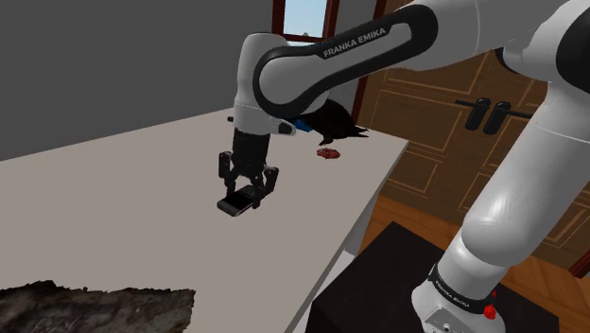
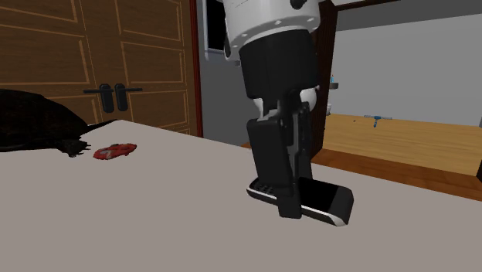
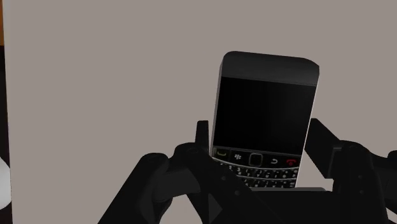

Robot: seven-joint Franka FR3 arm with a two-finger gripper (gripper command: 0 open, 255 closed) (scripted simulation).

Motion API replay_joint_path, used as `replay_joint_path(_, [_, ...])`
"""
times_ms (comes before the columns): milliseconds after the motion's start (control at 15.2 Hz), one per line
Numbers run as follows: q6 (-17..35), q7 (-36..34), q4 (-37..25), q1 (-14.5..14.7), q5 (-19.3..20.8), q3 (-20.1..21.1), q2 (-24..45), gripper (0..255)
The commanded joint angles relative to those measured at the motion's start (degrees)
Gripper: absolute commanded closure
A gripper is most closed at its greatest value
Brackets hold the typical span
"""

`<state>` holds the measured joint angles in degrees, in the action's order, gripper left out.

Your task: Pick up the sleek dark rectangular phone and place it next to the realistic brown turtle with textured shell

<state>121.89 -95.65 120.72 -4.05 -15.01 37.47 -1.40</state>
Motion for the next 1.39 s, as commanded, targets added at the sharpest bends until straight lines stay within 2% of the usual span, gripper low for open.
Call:
replay_joint_path(0, [-1.76,-0.03,-1.11,-0.10,-0.25,-0.14,-0.74,255])
replay_joint_path(1320, [-16.95,-1.71,-13.48,-0.79,-0.75,-1.34,-4.12,255])
